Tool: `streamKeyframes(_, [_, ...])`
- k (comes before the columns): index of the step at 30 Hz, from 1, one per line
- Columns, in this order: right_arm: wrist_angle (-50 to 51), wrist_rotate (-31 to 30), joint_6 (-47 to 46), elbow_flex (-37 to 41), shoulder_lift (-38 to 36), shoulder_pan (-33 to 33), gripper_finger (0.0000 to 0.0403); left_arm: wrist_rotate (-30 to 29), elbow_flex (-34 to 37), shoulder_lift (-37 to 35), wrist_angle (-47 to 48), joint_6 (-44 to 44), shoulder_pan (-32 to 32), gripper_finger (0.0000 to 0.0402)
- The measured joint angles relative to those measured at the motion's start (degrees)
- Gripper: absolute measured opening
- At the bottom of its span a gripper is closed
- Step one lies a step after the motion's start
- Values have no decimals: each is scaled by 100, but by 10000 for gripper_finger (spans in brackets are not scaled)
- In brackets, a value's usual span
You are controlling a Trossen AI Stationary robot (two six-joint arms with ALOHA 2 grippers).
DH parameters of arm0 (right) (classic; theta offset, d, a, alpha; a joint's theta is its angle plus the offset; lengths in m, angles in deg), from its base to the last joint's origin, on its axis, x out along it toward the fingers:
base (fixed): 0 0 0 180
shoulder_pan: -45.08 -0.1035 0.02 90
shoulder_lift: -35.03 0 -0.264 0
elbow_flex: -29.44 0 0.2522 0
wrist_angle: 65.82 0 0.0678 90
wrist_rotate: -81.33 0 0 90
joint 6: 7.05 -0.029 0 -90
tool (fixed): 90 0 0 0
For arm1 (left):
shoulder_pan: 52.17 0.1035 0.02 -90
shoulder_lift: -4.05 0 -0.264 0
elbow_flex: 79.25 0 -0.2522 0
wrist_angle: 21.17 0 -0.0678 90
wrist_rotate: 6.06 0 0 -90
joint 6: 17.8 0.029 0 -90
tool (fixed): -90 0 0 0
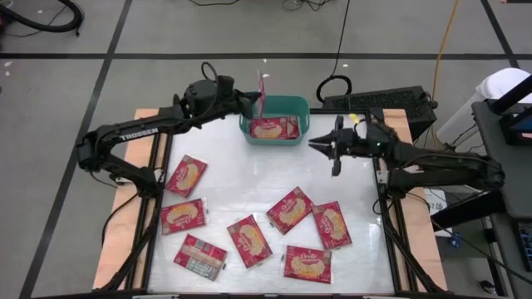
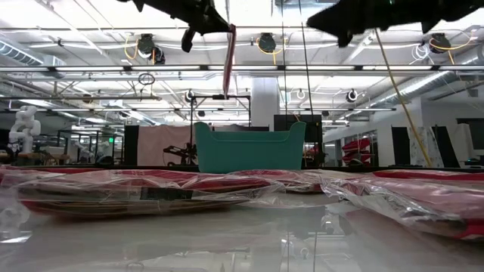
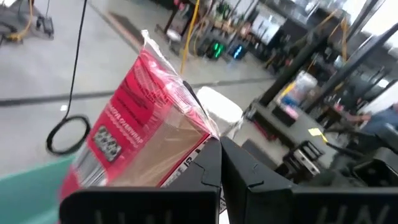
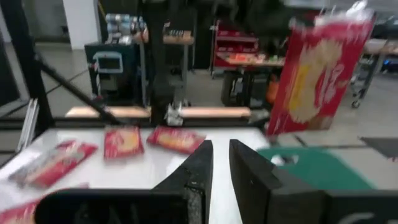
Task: Sort popcorn bags into baskets
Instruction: Put the popcorn bag into the green bin
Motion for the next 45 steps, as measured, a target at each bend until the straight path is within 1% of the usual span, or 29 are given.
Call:
streamKeyframes(3, [-160, -4, -2, -140, -134, 25, 47, 0, 274, 12, -686, -50, 93, 0])
streamKeyframes(6, [-358, -59, -54, -149, -304, 23, 47, -2, 660, 10, -1451, -294, 138, 0])
streamKeyframes(10, [-568, -234, -261, -147, -540, 32, 47, -32, 1169, 23, -2188, -653, 125, 0])
streamKeyframes(15, [-862, -1194, -606, -181, -632, 30, 47, -154, 1372, 21, -2622, -791, -50, 0])
streamKeyframes(18, [-547, -1357, -429, -479, -487, 90, 47, -208, 1372, 21, -2833, -824, -137, 0])
streamKeyframes(23, [1150, -1439, 159, -1533, 64, 210, 37, -449, 1367, 21, -3092, -1016, -234, 0])
streamKeyframes(24, [1403, -1568, 231, -1687, 205, 243, 32, -462, 1339, 21, -3073, -1059, -236, 0])
streamKeyframes(26, [1512, -1677, 256, -1873, 503, 371, 23, -462, 1247, 21, -3042, -1057, -244, 0])
streamKeyframes(28, [1342, -1485, 95, -1946, 764, 586, 19, -469, 1113, 21, -3020, -1055, -262, 0])
streamKeyframes(30, [1142, -1124, -373, -2015, 1004, 823, 23, -467, 966, 21, -3027, -1014, -269, 0])
streamKeyframes(34, [1005, -597, -1459, -2016, 1516, 1172, 55, -469, 640, 21, -2877, -798, -269, 0])
streamKeyframes(36, [764, -254, -1779, -2009, 1763, 1299, 81, -472, 474, 107, -2850, -732, -269, 0])
streamKeyframes(38, [309, 152, -2094, -2011, 1997, 1401, 112, -418, 328, 219, -2808, -761, -268, 0])
streamKeyframes(41, [-527, 568, -2917, -2014, 2493, 1535, 164, -250, 33, 518, -2800, -750, -262, 0])
streamKeyframes(43, [-807, 870, -3307, -2009, 2762, 1612, 197, -192, -131, 655, -2746, -733, -262, 0])
streamKeyframes(45, [-854, 924, -3385, -2009, 2847, 1632, 225, -197, -281, 773, -2768, -658, -255, 0])
